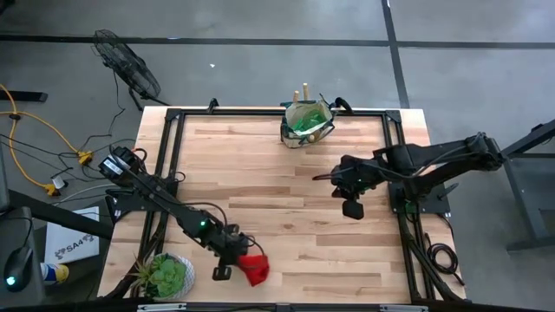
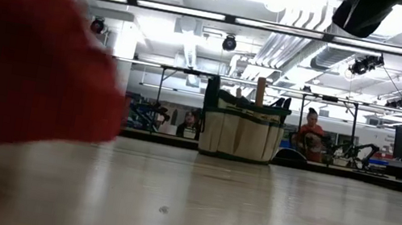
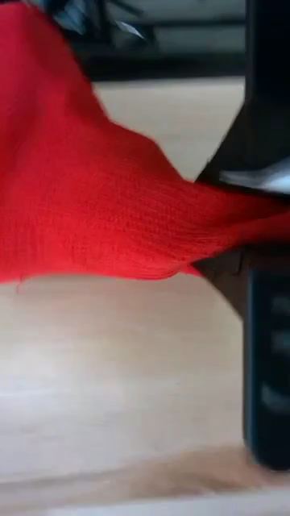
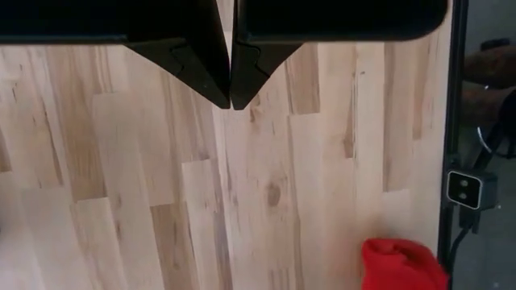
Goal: Pick & Place Garden tools in Gardening bag
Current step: Put the red gloves into the gardening bag
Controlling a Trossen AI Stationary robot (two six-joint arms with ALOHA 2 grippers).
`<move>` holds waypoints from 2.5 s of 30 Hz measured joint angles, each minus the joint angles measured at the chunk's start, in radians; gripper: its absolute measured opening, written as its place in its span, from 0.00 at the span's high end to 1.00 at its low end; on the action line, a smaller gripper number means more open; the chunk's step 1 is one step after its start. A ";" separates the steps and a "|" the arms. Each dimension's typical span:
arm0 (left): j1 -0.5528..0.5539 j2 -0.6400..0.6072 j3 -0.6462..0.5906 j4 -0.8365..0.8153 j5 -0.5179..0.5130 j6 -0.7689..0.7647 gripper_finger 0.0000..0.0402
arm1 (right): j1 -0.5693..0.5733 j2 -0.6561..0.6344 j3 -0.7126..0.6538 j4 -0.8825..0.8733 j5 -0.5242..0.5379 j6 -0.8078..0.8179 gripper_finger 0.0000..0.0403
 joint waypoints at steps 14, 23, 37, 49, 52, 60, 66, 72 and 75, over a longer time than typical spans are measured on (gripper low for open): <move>0.014 0.000 0.110 0.154 -0.412 -0.219 0.97 | 0.098 0.000 0.000 -0.060 0.186 0.261 0.99; 0.165 0.000 0.243 0.141 -0.571 -0.180 0.97 | 0.150 0.000 0.000 0.032 0.199 0.268 0.99; 0.460 0.000 0.432 -0.086 -0.240 -0.215 0.97 | 0.191 -0.013 0.000 0.074 0.322 0.092 0.98; 0.677 0.000 0.443 -0.137 0.154 -0.310 0.97 | 0.191 -0.033 0.000 0.187 0.413 -0.419 0.66; 0.719 0.000 0.443 -0.137 0.223 -0.309 0.97 | 0.183 -0.022 0.000 0.242 0.464 -0.564 0.55; 0.779 0.000 0.443 -0.094 0.350 -0.285 0.98 | 0.105 0.019 0.000 0.323 0.580 -0.794 0.33; 0.786 0.000 0.443 -0.044 0.405 -0.274 0.98 | 0.024 0.068 0.000 0.344 0.528 -0.799 0.30; 0.786 0.000 0.443 -0.026 0.423 -0.261 0.98 | -0.024 0.113 0.000 0.340 0.504 -0.785 0.33; 0.786 0.000 0.443 -0.025 0.428 -0.256 0.98 | -0.025 0.117 0.000 0.340 0.506 -0.783 0.39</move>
